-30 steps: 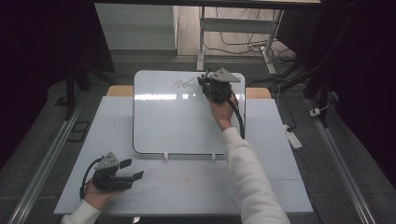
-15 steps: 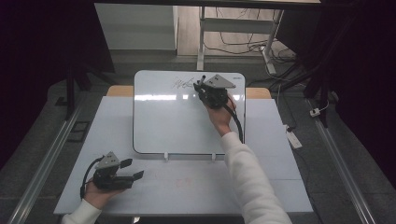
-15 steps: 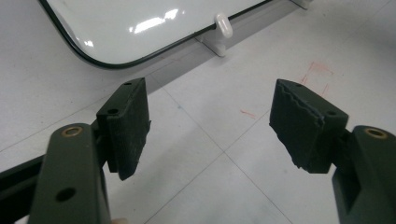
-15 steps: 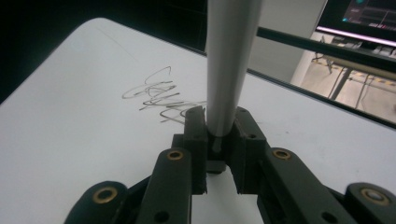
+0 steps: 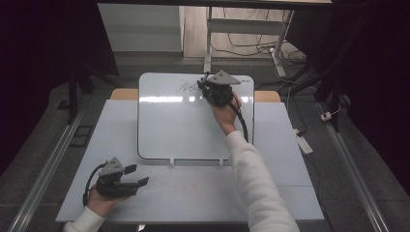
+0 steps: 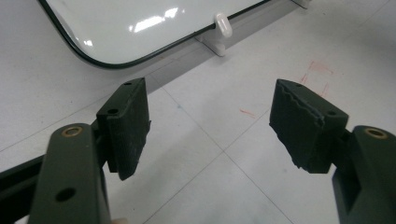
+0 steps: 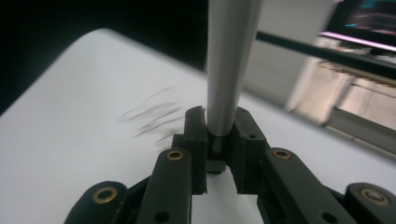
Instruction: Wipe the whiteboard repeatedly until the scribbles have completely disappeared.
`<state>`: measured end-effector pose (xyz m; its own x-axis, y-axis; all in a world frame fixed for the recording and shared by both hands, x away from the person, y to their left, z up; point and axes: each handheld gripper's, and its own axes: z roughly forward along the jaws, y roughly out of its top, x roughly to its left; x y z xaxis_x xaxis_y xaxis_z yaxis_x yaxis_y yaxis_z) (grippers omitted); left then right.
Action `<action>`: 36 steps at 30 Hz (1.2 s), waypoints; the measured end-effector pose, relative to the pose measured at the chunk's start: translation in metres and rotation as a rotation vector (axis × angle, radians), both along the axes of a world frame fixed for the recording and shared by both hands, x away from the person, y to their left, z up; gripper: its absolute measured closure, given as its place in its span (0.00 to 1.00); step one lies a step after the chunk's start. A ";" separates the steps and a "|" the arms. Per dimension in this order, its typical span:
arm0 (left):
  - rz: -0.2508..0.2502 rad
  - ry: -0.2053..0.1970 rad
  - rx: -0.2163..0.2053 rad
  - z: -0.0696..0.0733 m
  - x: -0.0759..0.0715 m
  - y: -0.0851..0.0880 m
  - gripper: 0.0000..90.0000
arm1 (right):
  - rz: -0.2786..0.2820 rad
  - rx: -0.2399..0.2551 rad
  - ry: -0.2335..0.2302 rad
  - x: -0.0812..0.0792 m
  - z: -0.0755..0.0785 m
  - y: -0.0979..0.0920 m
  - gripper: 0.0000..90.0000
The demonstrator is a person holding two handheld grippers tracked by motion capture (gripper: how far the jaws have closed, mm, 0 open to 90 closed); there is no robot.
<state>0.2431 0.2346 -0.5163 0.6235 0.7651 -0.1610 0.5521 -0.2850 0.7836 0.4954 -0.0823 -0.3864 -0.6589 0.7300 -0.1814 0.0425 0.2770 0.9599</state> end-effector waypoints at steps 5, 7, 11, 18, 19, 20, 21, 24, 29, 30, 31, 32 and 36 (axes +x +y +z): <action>0.000 -0.001 -0.002 0.000 0.000 0.001 0.33 | -0.035 0.048 0.016 0.004 0.001 -0.009 0.86; -0.002 0.001 -0.001 0.000 0.001 0.001 0.32 | 0.031 0.002 0.019 -0.007 -0.009 0.000 0.86; -0.003 -0.002 0.006 0.000 0.000 -0.001 0.32 | 0.006 -0.001 0.001 -0.009 -0.008 -0.001 0.86; -0.002 0.000 0.001 0.000 0.001 0.000 0.32 | 0.021 -0.002 0.014 -0.010 -0.010 0.004 0.86; -0.002 0.001 0.004 -0.001 0.001 -0.001 0.32 | 0.039 -0.022 0.008 -0.012 -0.012 0.008 0.86; -0.004 -0.001 0.006 0.000 0.001 -0.001 0.32 | 0.039 -0.026 0.002 -0.012 -0.012 0.011 0.86; -0.003 -0.002 0.005 0.000 0.000 -0.001 0.32 | 0.037 -0.014 0.005 -0.010 -0.010 0.010 0.86; 0.001 -0.007 0.000 0.001 -0.001 0.001 0.32 | -0.001 0.045 0.013 -0.002 -0.005 0.005 0.86; 0.001 -0.001 -0.004 0.000 0.001 0.001 0.32 | 0.053 -0.025 0.002 -0.010 -0.010 0.017 0.86; 0.000 -0.002 0.001 0.000 0.001 0.001 0.32 | 0.050 -0.033 0.000 -0.009 -0.009 0.017 0.86; -0.002 -0.003 0.002 0.000 0.000 0.000 0.32 | 0.038 -0.016 0.001 -0.006 -0.007 0.015 0.86; -0.002 -0.005 0.002 0.000 0.000 0.000 0.32 | 0.011 0.006 0.002 -0.002 -0.003 0.012 0.86; -0.001 -0.004 -0.001 0.001 0.000 0.001 0.32 | -0.053 0.083 0.021 0.013 0.009 -0.001 0.86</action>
<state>0.2430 0.2357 -0.5155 0.6247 0.7644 -0.1592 0.5484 -0.2844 0.7863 0.5087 -0.0830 -0.3779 -0.6221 0.7759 -0.1050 0.0757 0.1931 0.9783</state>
